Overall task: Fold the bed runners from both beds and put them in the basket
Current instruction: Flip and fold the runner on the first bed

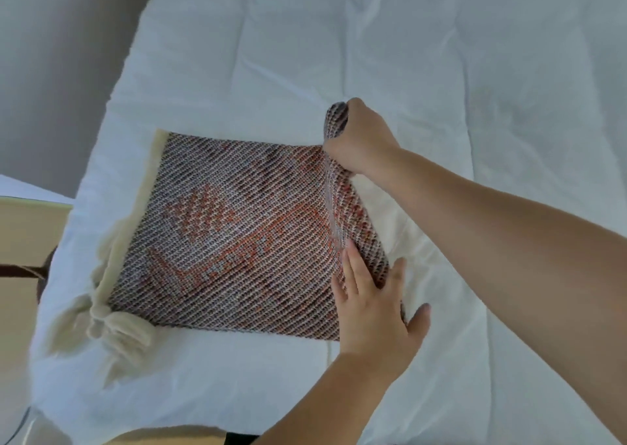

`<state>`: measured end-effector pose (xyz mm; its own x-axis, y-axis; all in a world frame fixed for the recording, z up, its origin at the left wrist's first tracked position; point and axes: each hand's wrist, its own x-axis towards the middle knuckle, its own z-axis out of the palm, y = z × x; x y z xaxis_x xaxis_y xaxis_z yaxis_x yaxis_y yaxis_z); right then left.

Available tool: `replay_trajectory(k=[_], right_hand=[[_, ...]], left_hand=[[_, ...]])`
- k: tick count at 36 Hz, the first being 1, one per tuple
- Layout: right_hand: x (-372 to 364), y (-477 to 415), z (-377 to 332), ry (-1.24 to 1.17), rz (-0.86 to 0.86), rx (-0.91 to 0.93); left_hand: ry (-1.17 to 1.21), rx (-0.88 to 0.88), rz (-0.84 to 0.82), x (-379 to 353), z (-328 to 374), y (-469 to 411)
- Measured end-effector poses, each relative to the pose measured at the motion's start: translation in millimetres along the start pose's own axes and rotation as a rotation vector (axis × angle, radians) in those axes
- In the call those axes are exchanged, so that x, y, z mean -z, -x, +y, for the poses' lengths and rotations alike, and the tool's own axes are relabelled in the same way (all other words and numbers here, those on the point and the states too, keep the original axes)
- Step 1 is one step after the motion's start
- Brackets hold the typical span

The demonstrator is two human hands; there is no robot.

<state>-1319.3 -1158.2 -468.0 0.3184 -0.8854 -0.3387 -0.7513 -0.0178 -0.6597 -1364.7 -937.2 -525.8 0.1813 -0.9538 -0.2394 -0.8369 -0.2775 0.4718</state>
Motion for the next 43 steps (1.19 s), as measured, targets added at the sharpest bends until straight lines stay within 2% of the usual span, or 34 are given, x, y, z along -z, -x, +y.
replay_trajectory(k=[2,5,8,16,21,31,40,43], right_hand=[[-7,1,-16,-0.023,-0.005,0.008],[-16,4,-37,-0.039,-0.016,0.009],[-27,5,-57,-0.058,-0.021,0.005],[-82,4,-116,-0.092,-0.020,0.012],[-127,-3,-157,-0.070,-0.020,0.052],[-228,-38,-219,-0.011,-0.011,0.042],[-285,-67,-213,-0.002,-0.039,-0.054],[-297,-66,-206,0.005,-0.015,0.003]], left_hand=[[0.062,0.067,-0.029,12,-2,2],[0.148,0.127,0.044,33,-16,9],[0.203,0.187,0.046,59,-39,19],[0.209,0.314,0.156,112,-132,40],[0.182,0.371,0.161,141,-198,46],[0.216,0.375,0.094,174,-327,41],[0.179,0.394,-0.036,167,-391,24],[0.078,0.323,-0.018,158,-402,22]])
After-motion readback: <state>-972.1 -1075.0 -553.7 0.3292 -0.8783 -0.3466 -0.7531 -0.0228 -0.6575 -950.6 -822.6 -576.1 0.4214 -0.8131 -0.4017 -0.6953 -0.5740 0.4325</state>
